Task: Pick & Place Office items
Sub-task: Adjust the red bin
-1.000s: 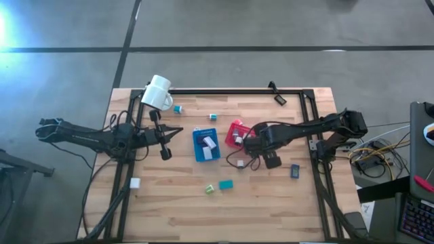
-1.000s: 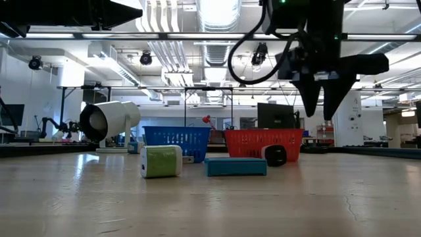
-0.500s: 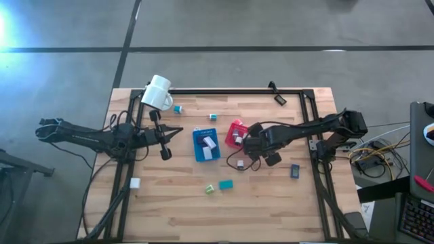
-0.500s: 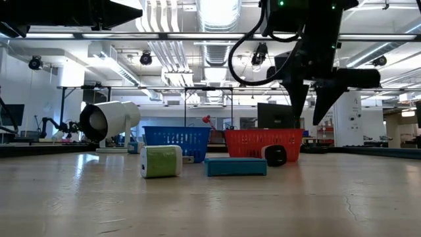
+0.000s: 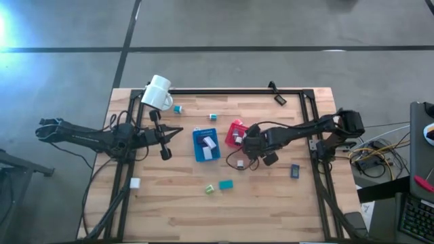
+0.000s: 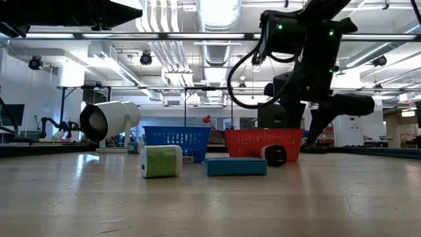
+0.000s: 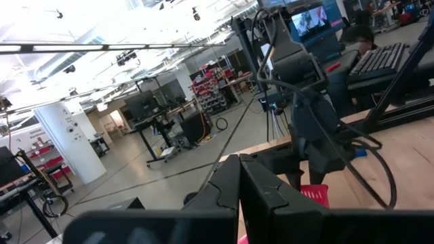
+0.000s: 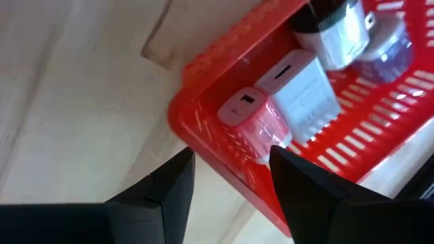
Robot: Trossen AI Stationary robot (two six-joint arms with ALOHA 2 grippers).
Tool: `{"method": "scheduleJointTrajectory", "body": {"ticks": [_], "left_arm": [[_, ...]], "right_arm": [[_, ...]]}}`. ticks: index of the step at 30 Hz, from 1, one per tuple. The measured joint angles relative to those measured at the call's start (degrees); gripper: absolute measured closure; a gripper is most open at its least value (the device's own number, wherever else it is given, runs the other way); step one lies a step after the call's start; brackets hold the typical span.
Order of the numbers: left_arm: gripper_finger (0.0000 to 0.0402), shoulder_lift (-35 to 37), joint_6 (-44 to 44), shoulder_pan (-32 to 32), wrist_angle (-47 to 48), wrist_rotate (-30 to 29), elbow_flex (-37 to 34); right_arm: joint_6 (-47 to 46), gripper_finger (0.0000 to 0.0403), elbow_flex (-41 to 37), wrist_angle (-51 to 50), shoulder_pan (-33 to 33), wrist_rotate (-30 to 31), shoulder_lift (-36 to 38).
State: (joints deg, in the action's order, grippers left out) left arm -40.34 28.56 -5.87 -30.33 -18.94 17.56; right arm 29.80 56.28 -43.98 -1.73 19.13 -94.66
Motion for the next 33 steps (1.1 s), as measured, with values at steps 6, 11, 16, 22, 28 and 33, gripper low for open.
{"method": "scheduleJointTrajectory", "body": {"ticks": [6, 11, 16, 22, 28, 33], "left_arm": [[0.0394, 0.0, 0.0, 0.0, 0.0, 0.0, 0.0], [0.0394, 0.0, 0.0, 0.0, 0.0, 0.0, 0.0], [0.0394, 0.0, 0.0, 0.0, 0.0, 0.0, 0.0], [0.0394, 0.0, 0.0, 0.0, 0.0, 0.0, 0.0], [0.0394, 0.0, 0.0, 0.0, 0.0, 0.0, 0.0], [0.0394, 0.0, 0.0, 0.0, -0.1, 0.0, 0.0]], "right_arm": [[-3.1, 0.0289, 1.7, 0.7, -0.1, -2.8, -0.2], [-5.6, 0.035, 2.6, 1.8, -0.1, -5.8, -0.2], [-10.9, 0.0389, 3.3, 1.3, -0.1, -8.3, -0.2], [-15.8, 0.0388, 4.6, 3.8, -0.2, -10.7, -0.2], [-19.0, 0.0385, 4.8, 6.4, 0.0, -15.5, -1.1], [-20.7, 0.035, 5.6, 6.7, 0.0, -19.3, -4.7]]}}
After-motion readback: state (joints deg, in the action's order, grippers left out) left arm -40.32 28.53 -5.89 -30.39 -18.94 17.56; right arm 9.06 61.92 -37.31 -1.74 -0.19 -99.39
